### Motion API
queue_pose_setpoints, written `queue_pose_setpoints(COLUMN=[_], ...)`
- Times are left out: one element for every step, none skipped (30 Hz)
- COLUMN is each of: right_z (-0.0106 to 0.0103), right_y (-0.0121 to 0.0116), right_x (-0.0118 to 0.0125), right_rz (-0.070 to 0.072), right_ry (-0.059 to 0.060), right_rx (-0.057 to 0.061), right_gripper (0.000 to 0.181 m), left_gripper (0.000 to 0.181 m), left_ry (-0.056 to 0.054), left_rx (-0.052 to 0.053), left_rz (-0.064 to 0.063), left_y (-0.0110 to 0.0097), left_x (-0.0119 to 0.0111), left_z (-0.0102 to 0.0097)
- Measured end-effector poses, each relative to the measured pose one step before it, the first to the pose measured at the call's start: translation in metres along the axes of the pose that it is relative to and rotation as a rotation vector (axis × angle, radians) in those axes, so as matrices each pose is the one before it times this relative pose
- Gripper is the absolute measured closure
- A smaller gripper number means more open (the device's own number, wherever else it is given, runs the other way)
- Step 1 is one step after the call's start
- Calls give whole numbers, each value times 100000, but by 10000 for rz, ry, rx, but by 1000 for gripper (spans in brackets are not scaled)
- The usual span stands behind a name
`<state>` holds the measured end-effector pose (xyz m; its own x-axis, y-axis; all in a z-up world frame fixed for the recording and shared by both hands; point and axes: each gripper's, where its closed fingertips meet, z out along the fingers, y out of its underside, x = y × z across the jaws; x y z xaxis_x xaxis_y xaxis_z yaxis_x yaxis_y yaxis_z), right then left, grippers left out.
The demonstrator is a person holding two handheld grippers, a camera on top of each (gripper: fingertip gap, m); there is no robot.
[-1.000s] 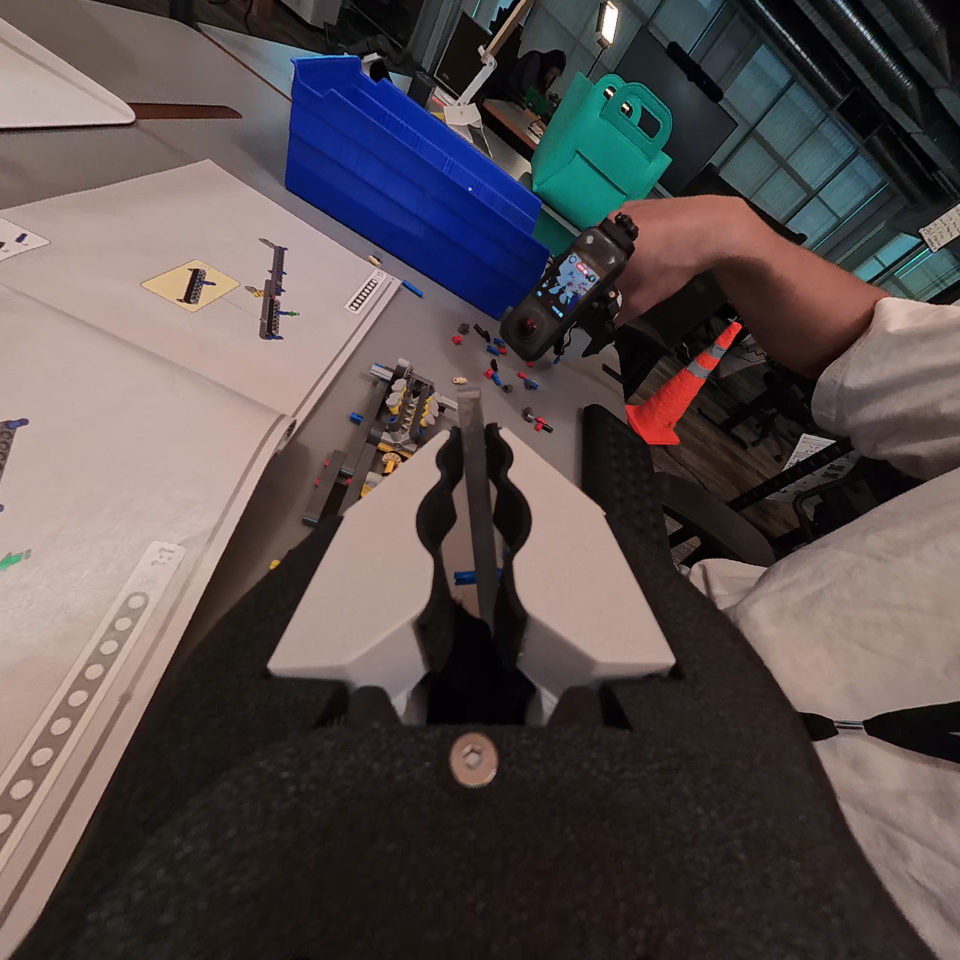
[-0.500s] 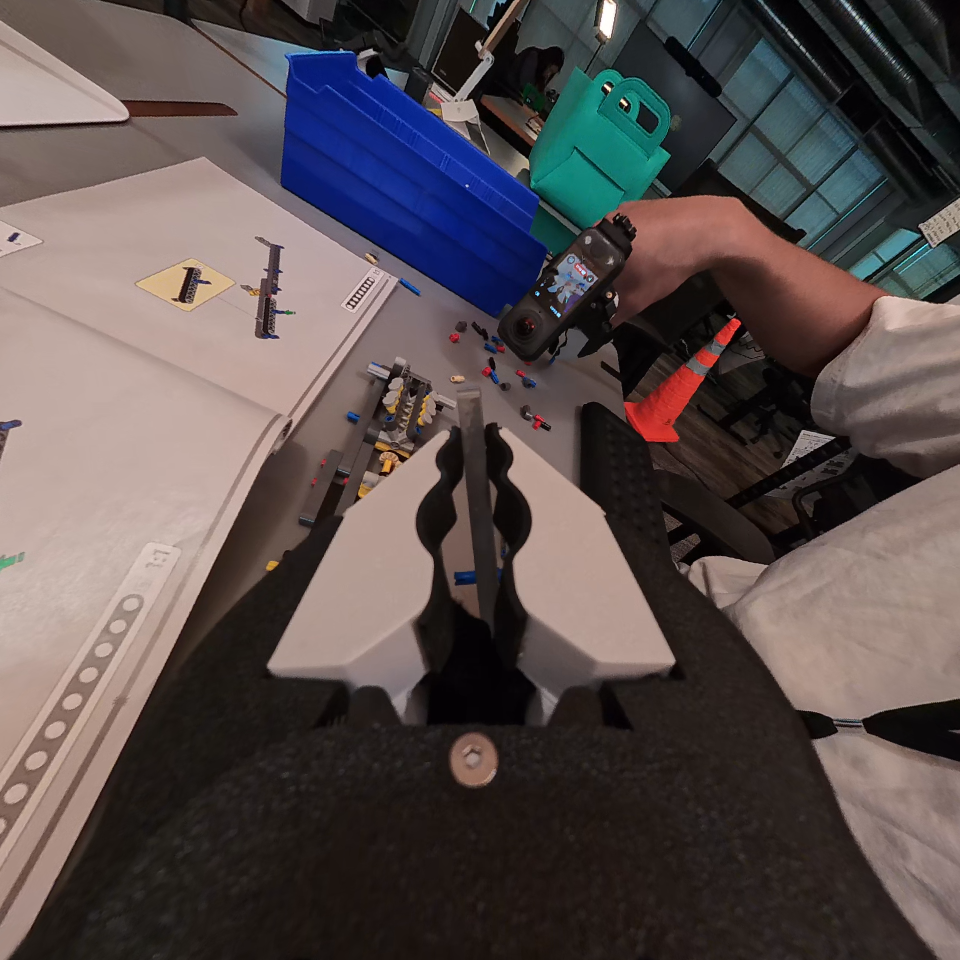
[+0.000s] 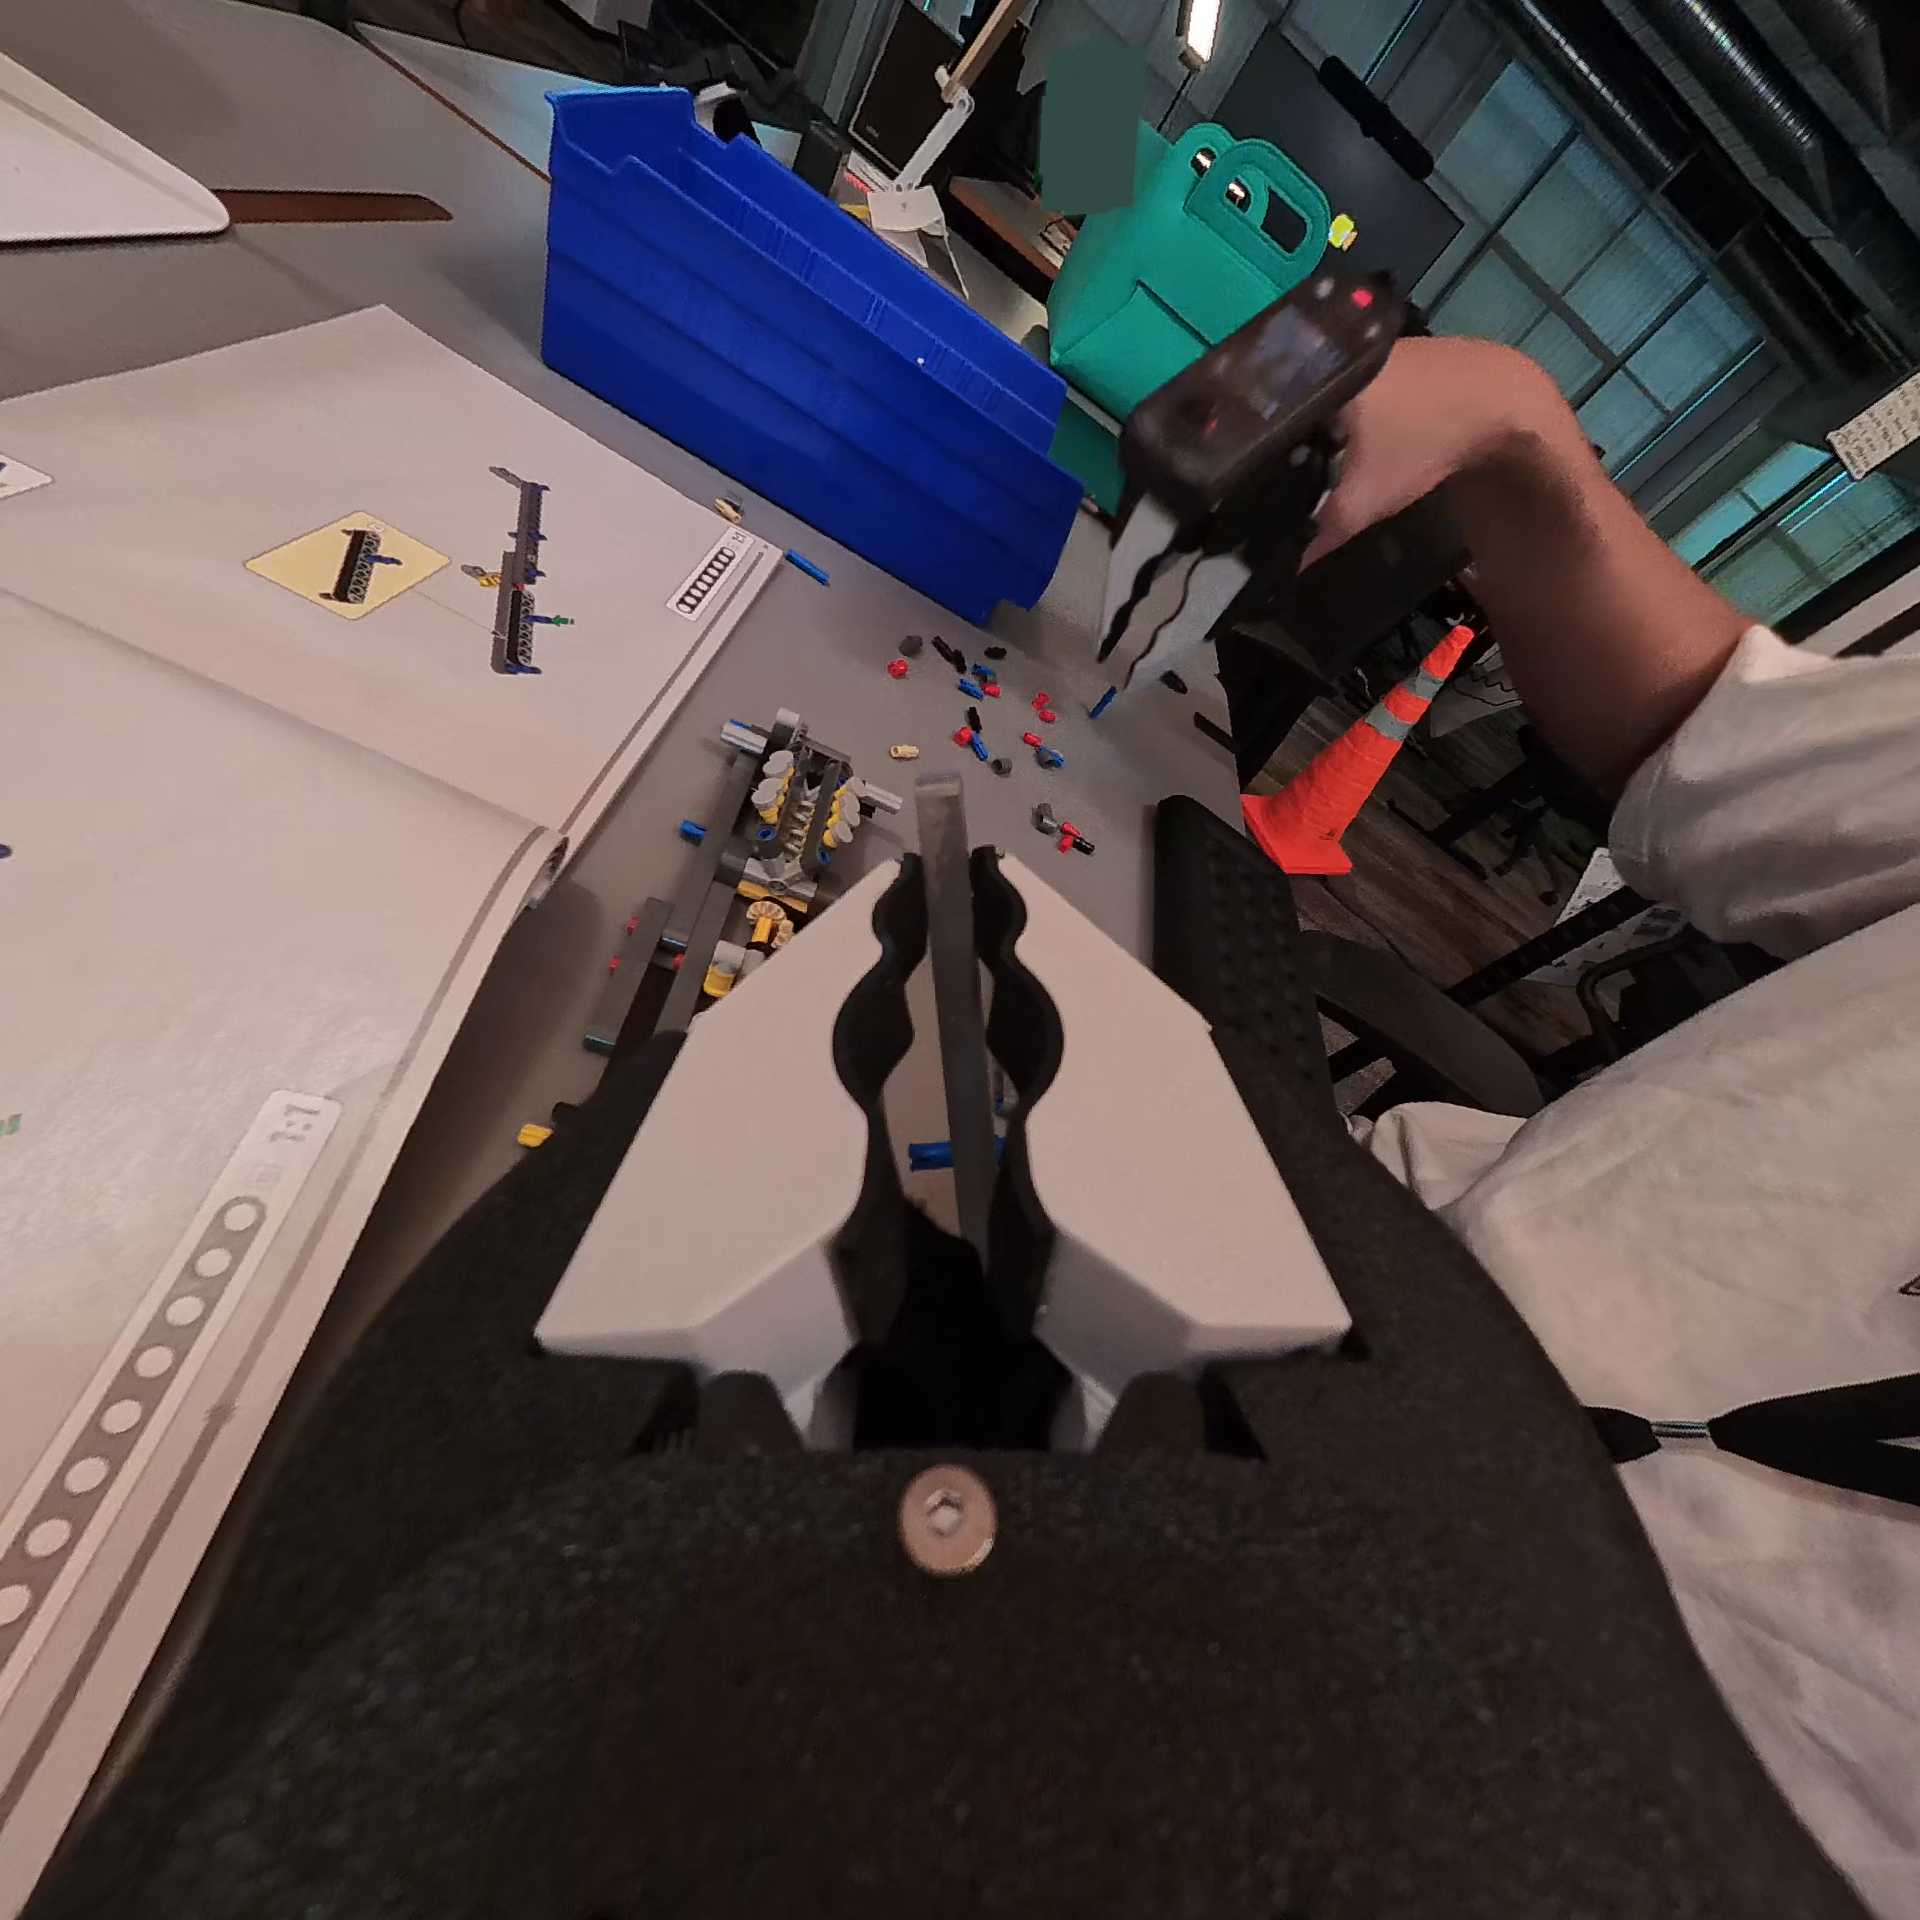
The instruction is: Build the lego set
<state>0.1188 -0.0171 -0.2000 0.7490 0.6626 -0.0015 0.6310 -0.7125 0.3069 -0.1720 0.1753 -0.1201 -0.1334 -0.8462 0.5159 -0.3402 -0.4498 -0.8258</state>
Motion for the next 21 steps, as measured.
queue_pose_setpoints(right_z=[-911,-877,-717,-503,-296,-27,297,559,657,551,409,266,135,144,177,203,205,158,121,89,61], right_y=[-262,-340,-155,170,454,686,754,708,651,514,262,6,-236,-126,166,282,231,52,28,107,38], right_x=[-110,-216,-225,-68,39,199,-40,-59,48,157,99,195,113,39,167,258,59,61,56,72,80], right_rz=[303,299,261,260,247,227,160,107,-18,-96,-98,-66,-64,-30,20,12,-45,-58,-37,-25,-28], right_ry=[-146,-198,-187,-90,-33,65,-36,15,133,237,190,186,103,8,20,61,-45,-15,-14,-11,20], right_rx=[1129,1234,1195,973,773,534,322,161,20,-27,27,73,165,73,-158,-222,-185,-53,-28,-90,-38], right_gripper=[162,160,156,145,139,139,139,139,140,145,150,152,155,157,157,157,158,160,161,163,165], left_gripper=[174,174,174,174,174,174,174,174,174,174,174,174,174,174,174,174,174,174,174,174,174], left_ry=[-13,7,9,1,14,15,11,12,10,9,-5,-7,-4,-3,-10,-3,2,-2,0,-1,0], left_rx=[12,19,22,20,13,0,-5,-5,-11,-23,-31,-23,-29,-33,-16,-9,-15,-10,-7,-4,2], left_rz=[-4,-13,-8,5,17,18,17,16,6,4,-2,-7,-18,-23,-16,-7,0,7,3,-4,-8], left_y=[-19,-38,-55,-45,-34,-21,-6,20,17,56,62,70,84,91,59,36,27,24,19,13,0], left_x=[-30,10,21,38,70,83,73,66,37,19,-19,-42,-44,-60,-55,-24,-12,-7,-1,-26,-15], left_z=[-16,-13,-25,-8,-10,25,24,43,50,58,58,68,62,47,48,31,22,7,10,-4,-11])
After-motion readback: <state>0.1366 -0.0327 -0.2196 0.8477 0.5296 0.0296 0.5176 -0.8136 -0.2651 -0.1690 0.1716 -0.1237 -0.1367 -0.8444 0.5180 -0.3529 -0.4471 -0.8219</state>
